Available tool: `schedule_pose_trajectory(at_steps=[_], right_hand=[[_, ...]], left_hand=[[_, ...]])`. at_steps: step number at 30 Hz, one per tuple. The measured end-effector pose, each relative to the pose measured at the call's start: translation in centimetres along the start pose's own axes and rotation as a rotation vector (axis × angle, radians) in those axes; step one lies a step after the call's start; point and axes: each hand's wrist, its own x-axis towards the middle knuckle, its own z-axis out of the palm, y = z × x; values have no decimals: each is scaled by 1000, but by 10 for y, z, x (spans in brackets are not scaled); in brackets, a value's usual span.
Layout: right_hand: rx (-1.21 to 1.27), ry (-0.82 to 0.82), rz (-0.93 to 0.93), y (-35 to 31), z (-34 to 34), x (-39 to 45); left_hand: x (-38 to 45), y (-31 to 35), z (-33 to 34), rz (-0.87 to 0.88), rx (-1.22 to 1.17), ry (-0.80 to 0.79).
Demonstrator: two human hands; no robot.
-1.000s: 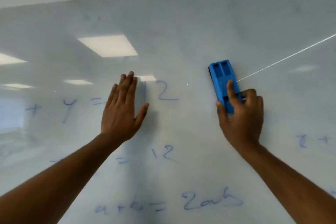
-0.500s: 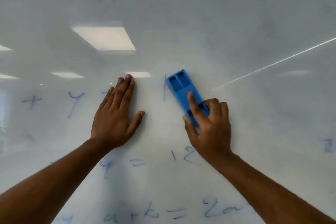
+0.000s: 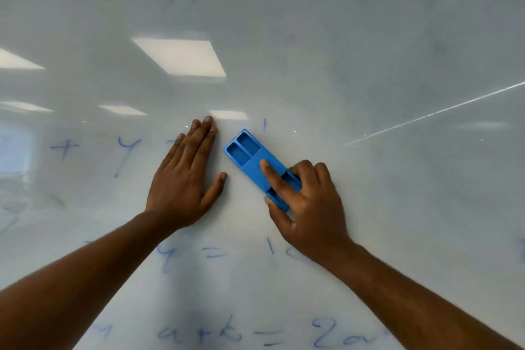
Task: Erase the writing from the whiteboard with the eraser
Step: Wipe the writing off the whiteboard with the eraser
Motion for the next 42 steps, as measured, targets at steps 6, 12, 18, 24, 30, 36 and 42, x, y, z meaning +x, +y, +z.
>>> schedule_pose_trajectory(at_steps=[6, 12, 18, 24, 30, 36, 42], right_hand=[[-48, 219, 436, 66, -26, 41], [-44, 81, 180, -31, 15, 40], [-115, 132, 250, -19, 12, 44], [-121, 302, 588, -62, 35, 68], [-113, -4, 70, -128, 64, 49], [-132, 305, 655, -139, 72, 103], [-54, -51, -82, -208, 111, 74]], left_hand=[[4, -19, -17, 91, 51, -27], [-2, -71, -39, 56, 26, -6], [-31, -156, -68, 97, 79, -14], [-62, -229, -77, -28, 78, -14], [-75, -279, -77, -56, 58, -3], [-91, -296, -59, -51, -5, 47], [-94, -299, -54, -45, -16, 88]])
